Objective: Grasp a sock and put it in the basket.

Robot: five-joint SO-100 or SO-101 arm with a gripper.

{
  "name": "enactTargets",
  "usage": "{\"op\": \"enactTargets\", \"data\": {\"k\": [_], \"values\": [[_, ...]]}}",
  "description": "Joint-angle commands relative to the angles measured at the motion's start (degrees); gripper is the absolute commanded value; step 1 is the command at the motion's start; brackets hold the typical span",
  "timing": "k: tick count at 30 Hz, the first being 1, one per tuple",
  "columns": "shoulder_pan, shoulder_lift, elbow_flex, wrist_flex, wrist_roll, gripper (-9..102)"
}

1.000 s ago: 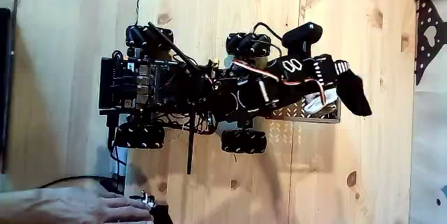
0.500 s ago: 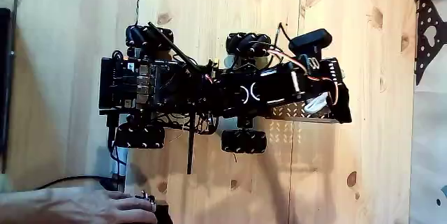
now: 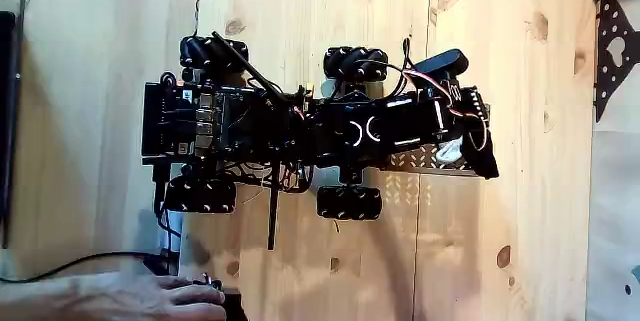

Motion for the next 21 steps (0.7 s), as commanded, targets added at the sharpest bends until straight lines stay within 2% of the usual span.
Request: {"op": "enactTargets", "data": {"k": [1, 10, 15, 17, 19, 21], "values": [[0.35, -0.79, 1.67, -2.11, -0.79, 0], [0.79, 0.26, 9.84, -8.61, -2.64, 0], [0.7, 4.04, 10.81, -9.32, -4.48, 0], [0.7, 4.66, 10.81, -9.49, -5.54, 10], [0.79, 5.71, 10.81, -9.67, -5.62, 10], [0.44, 7.47, 10.81, -9.76, -5.01, 0]]}}
